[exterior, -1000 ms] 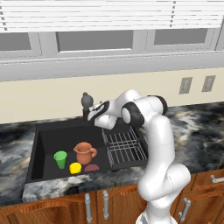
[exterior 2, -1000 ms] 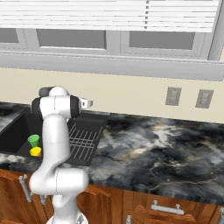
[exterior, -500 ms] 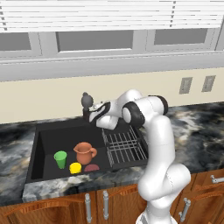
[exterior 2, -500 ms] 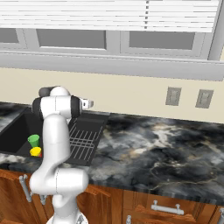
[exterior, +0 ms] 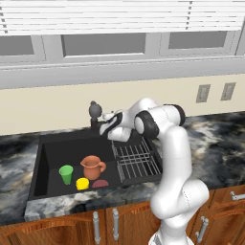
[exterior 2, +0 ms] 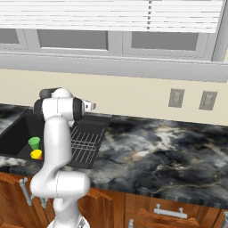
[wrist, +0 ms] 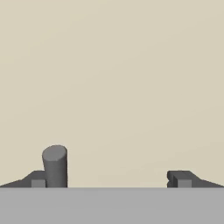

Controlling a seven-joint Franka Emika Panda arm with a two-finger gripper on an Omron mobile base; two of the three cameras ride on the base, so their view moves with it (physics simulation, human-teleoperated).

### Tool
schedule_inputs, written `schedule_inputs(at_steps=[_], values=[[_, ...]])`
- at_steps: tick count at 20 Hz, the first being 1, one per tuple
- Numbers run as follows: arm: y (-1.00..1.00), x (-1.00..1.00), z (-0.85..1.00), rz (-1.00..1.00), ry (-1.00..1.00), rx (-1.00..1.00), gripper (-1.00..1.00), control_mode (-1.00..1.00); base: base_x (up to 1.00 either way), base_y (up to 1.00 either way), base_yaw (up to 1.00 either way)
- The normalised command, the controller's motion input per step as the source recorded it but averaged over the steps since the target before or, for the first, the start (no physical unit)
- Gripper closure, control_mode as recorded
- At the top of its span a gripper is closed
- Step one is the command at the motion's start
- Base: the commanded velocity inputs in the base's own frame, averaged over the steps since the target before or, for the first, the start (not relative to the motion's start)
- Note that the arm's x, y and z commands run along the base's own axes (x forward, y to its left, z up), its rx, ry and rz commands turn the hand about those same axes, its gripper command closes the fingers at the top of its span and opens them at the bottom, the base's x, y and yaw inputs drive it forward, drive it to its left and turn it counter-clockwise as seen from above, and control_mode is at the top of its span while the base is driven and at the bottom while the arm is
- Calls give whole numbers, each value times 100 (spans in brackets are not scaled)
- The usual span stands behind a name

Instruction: Pick the cup and cup and place them in the sink. Then turn on the water.

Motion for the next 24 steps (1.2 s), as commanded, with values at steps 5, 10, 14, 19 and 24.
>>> schedule_inputs(at_steps=[5,10,14,19,24], values=[[-44,0,0,4,0,2,-100,-100,0,0,0],[-43,0,0,4,0,3,-100,-100,0,0,0],[-42,0,0,4,0,2,-100,-100,0,0,0],[-40,0,0,3,0,2,-100,-100,0,0,0],[-41,0,0,2,0,2,-100,-100,0,0,0]])
